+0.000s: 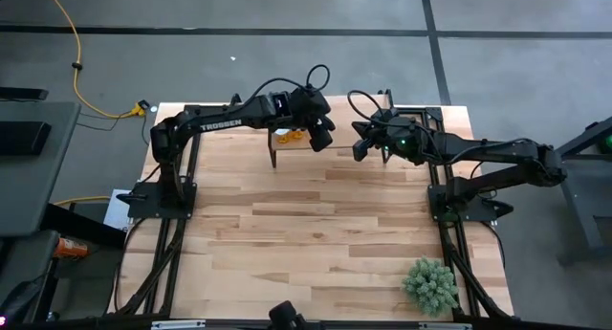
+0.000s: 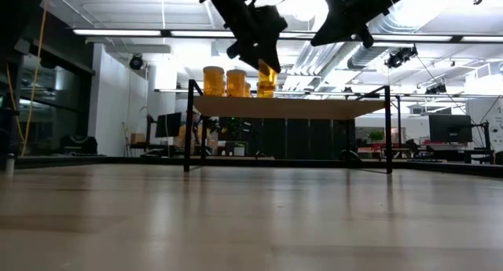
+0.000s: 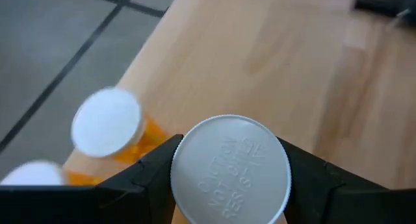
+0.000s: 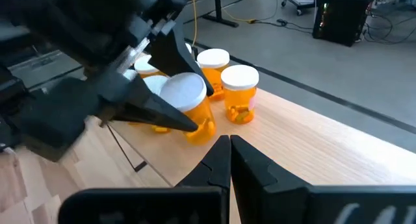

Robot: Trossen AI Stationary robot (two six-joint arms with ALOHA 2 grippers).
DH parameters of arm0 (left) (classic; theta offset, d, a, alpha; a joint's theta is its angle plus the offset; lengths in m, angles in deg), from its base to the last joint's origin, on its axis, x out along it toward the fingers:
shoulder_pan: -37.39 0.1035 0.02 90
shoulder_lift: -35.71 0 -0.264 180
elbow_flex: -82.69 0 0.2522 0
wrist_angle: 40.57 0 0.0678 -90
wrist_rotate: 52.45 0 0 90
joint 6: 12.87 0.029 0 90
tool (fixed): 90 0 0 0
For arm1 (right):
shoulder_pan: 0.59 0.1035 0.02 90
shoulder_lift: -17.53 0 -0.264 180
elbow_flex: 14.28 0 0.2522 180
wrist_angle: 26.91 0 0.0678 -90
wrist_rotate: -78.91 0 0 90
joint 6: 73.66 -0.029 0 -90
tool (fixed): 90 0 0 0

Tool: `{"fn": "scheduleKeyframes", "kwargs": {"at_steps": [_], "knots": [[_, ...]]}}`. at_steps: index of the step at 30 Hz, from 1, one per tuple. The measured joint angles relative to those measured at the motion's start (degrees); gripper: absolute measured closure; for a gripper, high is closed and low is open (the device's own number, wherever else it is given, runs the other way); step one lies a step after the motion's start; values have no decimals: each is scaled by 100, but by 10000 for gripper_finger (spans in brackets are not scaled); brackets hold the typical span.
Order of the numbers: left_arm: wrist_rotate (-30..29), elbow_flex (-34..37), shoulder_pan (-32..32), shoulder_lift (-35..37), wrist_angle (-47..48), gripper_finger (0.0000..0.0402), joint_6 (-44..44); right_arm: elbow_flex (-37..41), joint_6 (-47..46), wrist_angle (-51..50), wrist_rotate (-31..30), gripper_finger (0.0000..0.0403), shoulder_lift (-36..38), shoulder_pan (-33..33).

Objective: Pick and place medicine bottles onto shelf by color
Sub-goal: Put the orange pill bottle on the shelf aligned with the other orange pill bottle

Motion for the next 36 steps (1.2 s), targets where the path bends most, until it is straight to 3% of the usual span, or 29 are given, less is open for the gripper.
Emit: {"fn": "scheduleKeyframes", "kwargs": {"at_steps": [5,36], "knots": [[-358,127,4,-2,-7,200,-90,0,-80,-2,4,403,0,0],[-641,138,46,-289,-121,200,-496,0,-45,-68,9,403,-2,0]]}}
